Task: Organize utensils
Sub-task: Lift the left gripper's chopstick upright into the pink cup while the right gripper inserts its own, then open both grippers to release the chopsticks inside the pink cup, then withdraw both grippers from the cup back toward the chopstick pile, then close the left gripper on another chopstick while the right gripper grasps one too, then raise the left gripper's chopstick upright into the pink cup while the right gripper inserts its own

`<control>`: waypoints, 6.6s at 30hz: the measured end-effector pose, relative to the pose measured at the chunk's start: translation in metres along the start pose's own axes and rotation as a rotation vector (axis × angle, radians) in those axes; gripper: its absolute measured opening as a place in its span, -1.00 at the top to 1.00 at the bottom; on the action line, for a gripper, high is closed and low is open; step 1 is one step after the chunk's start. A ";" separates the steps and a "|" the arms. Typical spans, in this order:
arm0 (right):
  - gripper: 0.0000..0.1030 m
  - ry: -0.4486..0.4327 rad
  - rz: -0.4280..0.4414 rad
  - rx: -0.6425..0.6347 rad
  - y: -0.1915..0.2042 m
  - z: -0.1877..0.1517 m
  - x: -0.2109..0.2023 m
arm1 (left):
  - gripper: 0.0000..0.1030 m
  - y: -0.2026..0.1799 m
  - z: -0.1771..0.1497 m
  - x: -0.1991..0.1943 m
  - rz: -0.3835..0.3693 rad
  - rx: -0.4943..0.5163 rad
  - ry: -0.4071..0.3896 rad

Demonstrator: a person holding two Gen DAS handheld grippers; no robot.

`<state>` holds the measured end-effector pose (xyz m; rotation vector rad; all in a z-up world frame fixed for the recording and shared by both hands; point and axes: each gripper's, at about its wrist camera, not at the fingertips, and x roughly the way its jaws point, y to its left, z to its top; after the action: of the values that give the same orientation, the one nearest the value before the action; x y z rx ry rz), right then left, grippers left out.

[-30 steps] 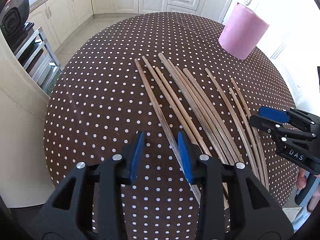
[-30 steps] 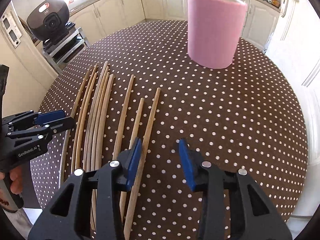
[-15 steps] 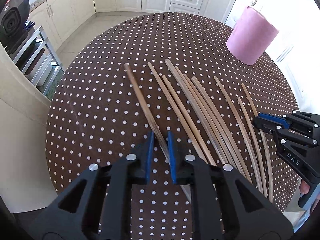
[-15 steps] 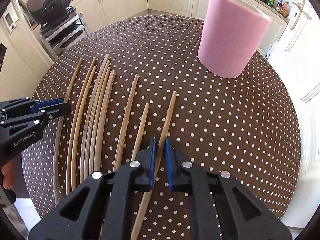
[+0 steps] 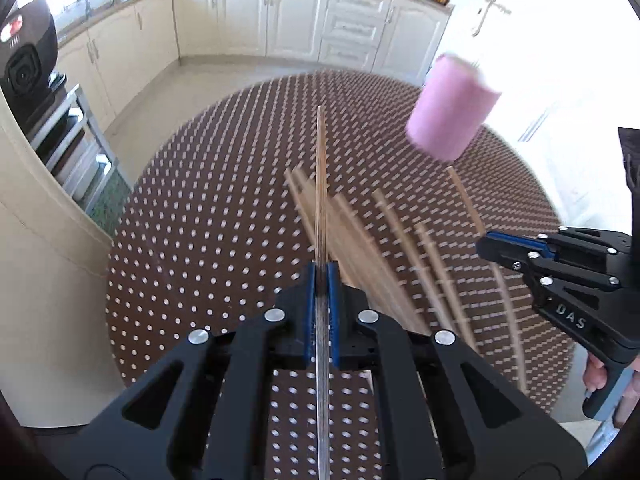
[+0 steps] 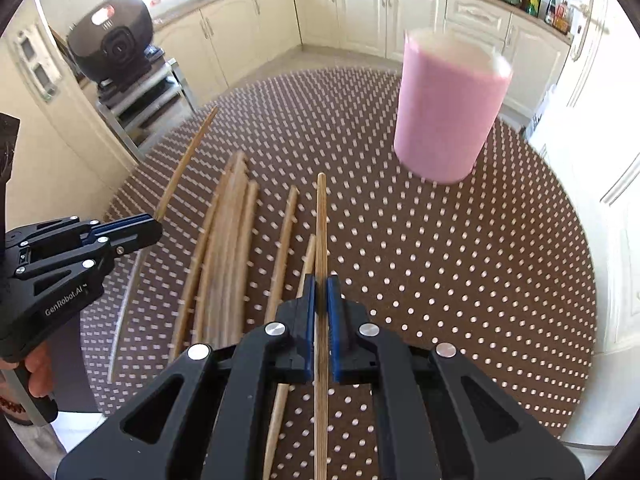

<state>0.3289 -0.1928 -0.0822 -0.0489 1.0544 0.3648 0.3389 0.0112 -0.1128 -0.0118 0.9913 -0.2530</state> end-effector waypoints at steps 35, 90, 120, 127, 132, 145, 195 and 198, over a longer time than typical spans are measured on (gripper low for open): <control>0.91 -0.582 -0.113 -0.001 -0.049 0.088 -0.175 | 0.88 -0.125 0.121 -0.086 -0.190 0.105 -0.759; 0.33 -0.505 -0.042 0.224 -0.119 0.078 -0.100 | -0.33 -0.143 0.123 -0.003 -0.027 0.165 -0.630; 0.04 -0.357 -0.033 0.168 -0.051 -0.012 -0.091 | -0.43 -0.026 0.008 -0.033 0.031 0.094 -0.199; 0.04 -0.187 -0.013 0.111 -0.026 -0.016 -0.038 | -0.42 -0.012 -0.008 0.008 0.012 0.045 -0.039; 0.18 -0.046 0.000 0.065 -0.012 -0.021 -0.002 | -0.26 -0.008 -0.011 0.029 0.026 0.033 0.024; 0.53 0.070 0.007 0.027 0.001 -0.025 0.040 | -0.16 0.005 -0.004 0.054 0.034 -0.009 0.067; 0.91 -0.251 0.031 0.034 -0.001 0.000 -0.074 | 0.90 -0.023 0.018 -0.067 -0.064 0.021 -0.222; 0.91 -0.313 0.014 0.025 0.000 0.001 -0.094 | 0.90 -0.032 0.016 -0.090 -0.085 0.039 -0.284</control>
<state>0.2887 -0.2183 -0.0006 0.0371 0.7497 0.3590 0.2990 -0.0026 -0.0255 -0.0525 0.7044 -0.3388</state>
